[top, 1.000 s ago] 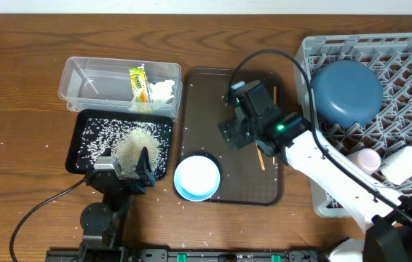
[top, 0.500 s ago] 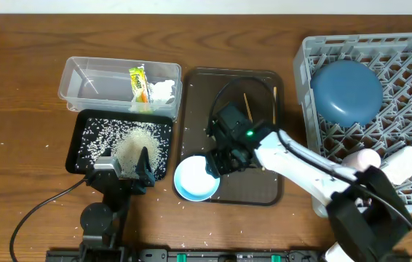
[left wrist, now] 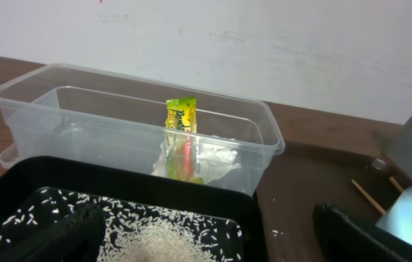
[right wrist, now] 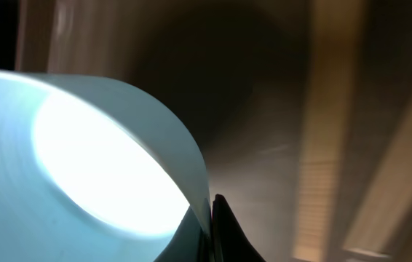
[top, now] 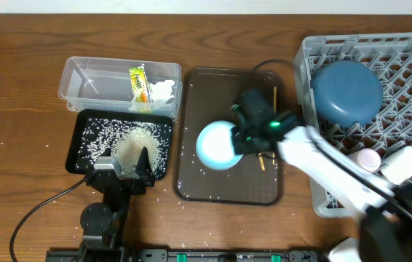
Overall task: Sort waste into correct bins and load items into the dishwasher rack
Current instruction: 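Carry the light-blue bowl into the grey rack and release it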
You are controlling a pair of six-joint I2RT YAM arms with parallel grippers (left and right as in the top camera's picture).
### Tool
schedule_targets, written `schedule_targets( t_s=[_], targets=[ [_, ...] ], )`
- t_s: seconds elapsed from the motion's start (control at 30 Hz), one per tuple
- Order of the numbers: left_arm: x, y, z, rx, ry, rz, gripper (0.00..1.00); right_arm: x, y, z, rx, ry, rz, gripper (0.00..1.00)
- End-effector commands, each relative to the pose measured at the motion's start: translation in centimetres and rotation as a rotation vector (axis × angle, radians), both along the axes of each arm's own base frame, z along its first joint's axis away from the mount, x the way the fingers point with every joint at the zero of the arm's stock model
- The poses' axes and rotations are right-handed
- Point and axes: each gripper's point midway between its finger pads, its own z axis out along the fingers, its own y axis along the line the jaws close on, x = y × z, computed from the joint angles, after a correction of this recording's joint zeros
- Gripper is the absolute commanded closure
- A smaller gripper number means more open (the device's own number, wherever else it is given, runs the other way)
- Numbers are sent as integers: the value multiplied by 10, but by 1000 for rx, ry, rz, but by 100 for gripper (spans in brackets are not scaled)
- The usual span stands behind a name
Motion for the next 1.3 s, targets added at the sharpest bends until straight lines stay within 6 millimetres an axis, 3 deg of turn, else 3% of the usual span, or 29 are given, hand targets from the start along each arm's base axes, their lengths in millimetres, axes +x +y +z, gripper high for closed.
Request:
schedule_targets(
  t_s=[0.0,0.13,0.23,0.43,0.6,0.87,1.0,1.2,1.27],
  targets=[
    [0,-1,-15,13,34,-11,7,42,-103,72,-299,-348,-313,99],
    [0,-1,-15,13,34,-11,7,42,-216,157,-648,-638,-685,99],
    [0,-1,-15,13,34,-11,7,34,-267,193,-827,-722,-860,99],
    [0,-1,-15,13,34,-11,7,42,-341,207,-1041,-660,-950,99],
    [0,-1,-15,13,34,-11,7,46,-396,196,-1291,-475,-910,99],
    [0,-1,-15,13,34,-11,6,61,-428,145,-1401,-283,-812,99],
    [0,-1,-15,13,34,-11,6,80,-428,127,-1461,-225,-701,99],
    [0,-1,-15,13,34,-11,6,100,-421,84,-1513,-126,-542,99],
    [0,-1,-15,13,34,-11,6,103,-418,74,-1515,-117,-527,91]
  ],
)
